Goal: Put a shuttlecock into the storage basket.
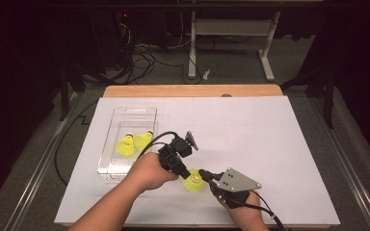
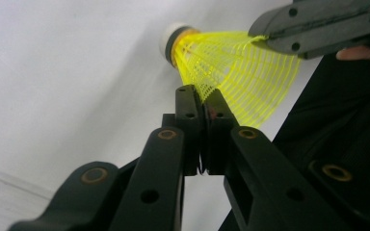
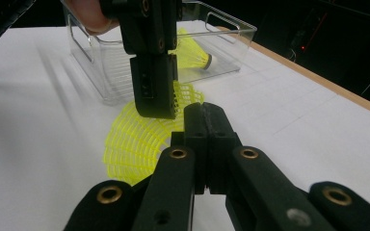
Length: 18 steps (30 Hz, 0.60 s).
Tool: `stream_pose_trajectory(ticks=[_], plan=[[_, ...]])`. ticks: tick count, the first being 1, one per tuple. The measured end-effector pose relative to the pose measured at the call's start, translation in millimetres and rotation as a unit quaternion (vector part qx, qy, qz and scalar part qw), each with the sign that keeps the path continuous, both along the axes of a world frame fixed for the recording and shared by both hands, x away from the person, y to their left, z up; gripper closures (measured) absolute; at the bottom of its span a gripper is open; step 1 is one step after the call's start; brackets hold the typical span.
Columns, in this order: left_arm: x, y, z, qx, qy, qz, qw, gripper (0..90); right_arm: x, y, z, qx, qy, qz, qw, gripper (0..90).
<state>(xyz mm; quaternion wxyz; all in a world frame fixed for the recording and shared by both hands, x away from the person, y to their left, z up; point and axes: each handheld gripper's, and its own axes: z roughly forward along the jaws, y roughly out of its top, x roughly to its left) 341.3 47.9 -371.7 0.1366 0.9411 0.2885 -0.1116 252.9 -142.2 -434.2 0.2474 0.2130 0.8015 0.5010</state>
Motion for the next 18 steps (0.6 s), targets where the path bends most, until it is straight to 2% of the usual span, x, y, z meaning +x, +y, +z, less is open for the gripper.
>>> stream_pose_trajectory(ticks=[12,18], plan=[[-1.0,-0.3,-1.1,-0.001,-0.006,-0.002,1.0,89.4,-0.1,0.4,-0.2,0.001,0.001,0.0,1.0,90.0],[-1.0,0.0,-1.2,0.0,-0.008,-0.004,1.0,89.5,0.1,0.3,0.8,0.011,0.008,0.007,0.9999,82.7]])
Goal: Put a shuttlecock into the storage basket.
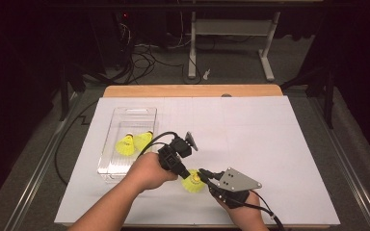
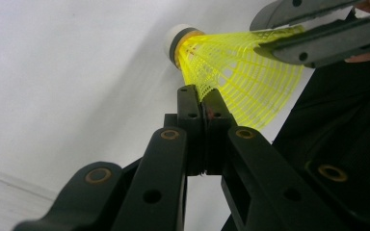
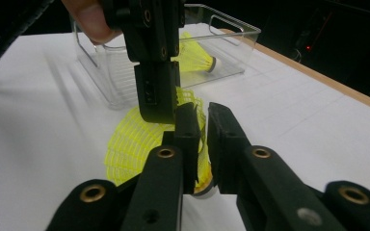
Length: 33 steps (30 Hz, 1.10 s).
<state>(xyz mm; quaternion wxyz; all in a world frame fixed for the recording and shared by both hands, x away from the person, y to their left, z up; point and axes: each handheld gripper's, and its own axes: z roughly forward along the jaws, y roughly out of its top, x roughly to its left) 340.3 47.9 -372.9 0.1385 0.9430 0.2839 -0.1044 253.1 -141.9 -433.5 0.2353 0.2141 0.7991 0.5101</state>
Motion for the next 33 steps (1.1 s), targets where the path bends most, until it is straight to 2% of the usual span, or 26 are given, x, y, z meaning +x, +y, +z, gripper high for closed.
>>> stream_pose_trajectory(ticks=[4,14,16,23,27,33], plan=[[0.5,0.5,-0.7,0.0,0.0,0.002,1.0,89.6,0.7,-0.9,0.6,0.01,0.008,0.005,0.9999,74.4],[3.6,6.0,0.9,-0.002,-0.011,0.012,0.9999,89.6,-1.3,-7.9,6.2,0.038,0.018,0.014,0.999,63.2],[4.3,7.2,0.6,0.005,-0.01,0.006,0.9999,89.7,-1.0,-11.2,8.0,0.045,0.02,0.012,0.9987,61.3],[5.3,11.7,0.9,0.004,-0.014,0.013,0.9998,89.6,6.0,-29.5,10.8,0.055,0.033,-0.02,0.9978,50.3],[6.0,14.1,0.2,0.008,-0.013,0.015,0.9998,89.6,12.1,-40.3,8.0,0.047,0.037,-0.038,0.9975,41.2],[6.7,17.5,2.0,0.002,-0.017,0.021,0.9996,89.6,19.5,-53.6,5.6,0.029,0.042,-0.064,0.9967,31.0]])
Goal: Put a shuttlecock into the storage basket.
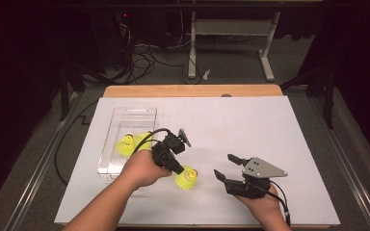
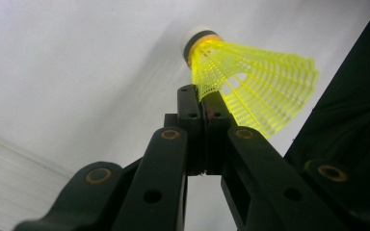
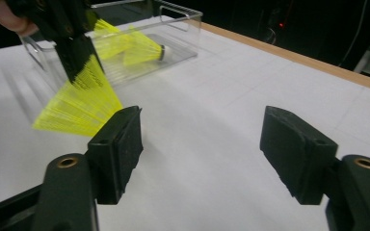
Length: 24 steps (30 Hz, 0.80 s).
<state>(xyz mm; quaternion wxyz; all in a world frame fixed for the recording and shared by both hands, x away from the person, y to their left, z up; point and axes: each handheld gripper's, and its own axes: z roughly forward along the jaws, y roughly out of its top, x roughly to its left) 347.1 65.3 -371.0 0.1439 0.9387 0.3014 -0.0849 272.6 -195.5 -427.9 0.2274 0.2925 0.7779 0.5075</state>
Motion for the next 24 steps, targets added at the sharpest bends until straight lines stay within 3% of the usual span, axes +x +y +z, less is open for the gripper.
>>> stream_pose_trajectory(ticks=[18,24], plan=[[1.4,7.0,-5.2,-0.006,0.004,0.006,1.0,89.6,-2.4,-64.9,-13.1,-0.02,0.017,-0.068,0.9973,21.1],[1.7,8.6,-6.0,-0.007,0.006,0.009,0.9999,89.6,-5.2,-83.9,-21.7,-0.009,0.019,-0.092,0.9956,18.6]])
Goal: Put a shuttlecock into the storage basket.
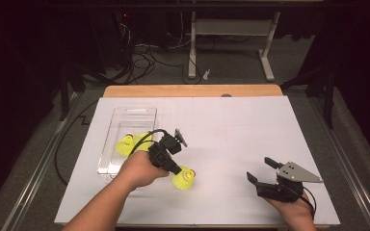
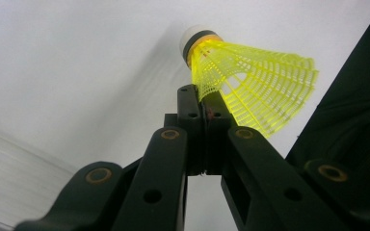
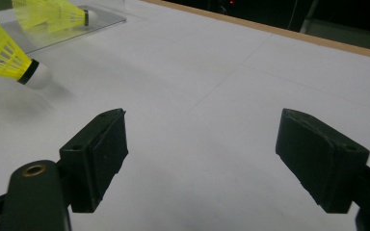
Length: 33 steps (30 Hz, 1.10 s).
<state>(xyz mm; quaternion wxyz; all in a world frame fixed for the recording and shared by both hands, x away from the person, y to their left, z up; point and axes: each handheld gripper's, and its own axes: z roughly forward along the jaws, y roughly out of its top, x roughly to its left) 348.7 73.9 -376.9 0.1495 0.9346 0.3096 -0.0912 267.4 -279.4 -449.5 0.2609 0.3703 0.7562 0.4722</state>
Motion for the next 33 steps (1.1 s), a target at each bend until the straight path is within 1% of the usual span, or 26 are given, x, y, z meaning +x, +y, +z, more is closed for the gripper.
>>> stream_pose_trajectory(ticks=[2,4,5,7,9,10,12,15,18,20,24,28,30,32,33], plan=[[0.2,0.6,-0.3,-0.003,-0.001,0.0,1.0,89.5,-1.1,-5.7,-4.5,0.009,0.003,-0.008,0.9999,16.3],[0.0,0.6,-1.2,-0.004,0.0,0.001,1.0,89.5,-2.0,-9.9,-6.8,0.005,0.004,-0.014,0.9999,15.3],[0.1,0.9,-1.5,-0.003,0.001,0.0,1.0,89.5,-2.0,-12.1,-7.4,0.007,0.004,-0.017,0.9998,14.6],[0.4,2.0,-1.7,-0.004,0.002,0.001,1.0,89.5,-1.7,-14.7,-8.4,0.014,0.005,-0.023,0.9996,9.7],[0.8,3.4,-1.9,-0.008,0.005,0.003,1.0,89.5,-0.9,-15.1,-9.5,0.018,0.004,-0.027,0.9995,2.2],[0.5,3.9,-2.1,-0.011,0.004,0.003,0.9999,89.5,-0.1,-14.9,-10.0,0.022,0.005,-0.03,0.9993,0.2],[1.2,5.2,-2.3,-0.009,0.005,0.004,0.9999,89.5,0.3,-14.5,-10.5,0.025,0.006,-0.03,0.9992,0.2],[0.9,6.0,-3.4,-0.009,0.005,0.005,0.9999,89.5,-0.2,-13.3,-10.5,0.017,0.003,-0.029,0.9994,0.2],[0.6,5.8,-3.8,-0.009,0.005,0.005,0.9999,89.5,-1.0,-12.8,-10.5,0.017,0.002,-0.028,0.9995,0.2],[0.2,5.5,-4.3,-0.011,0.009,-0.001,0.9999,89.5,-1.1,-13.0,-10.5,0.017,0.002,-0.028,0.9995,0.2],[0.6,6.5,-4.2,-0.011,0.006,0.002,0.9999,89.5,-1.1,-12.7,-11.1,0.015,0.004,-0.025,0.9996,0.6],[0.5,8.1,-1.3,-0.012,0.01,-0.001,0.9999,89.5,-1.2,-12.1,-11.1,0.016,0.005,-0.024,0.9996,1.0],[0.2,9.2,1.1,-0.016,0.016,-0.003,0.9997,89.5,-1.1,-11.9,-11.2,0.015,0.005,-0.024,0.9996,1.3],[-0.1,10.4,4.2,-0.015,0.015,-0.003,0.9998,89.5,-1.0,-11.7,-11.4,0.015,0.006,-0.022,0.9996,1.5],[-0.1,11.5,6.1,-0.018,0.015,-0.002,0.9997,89.5,-1.0,-11.7,-11.4,0.015,0.006,-0.022,0.9996,1.6]])
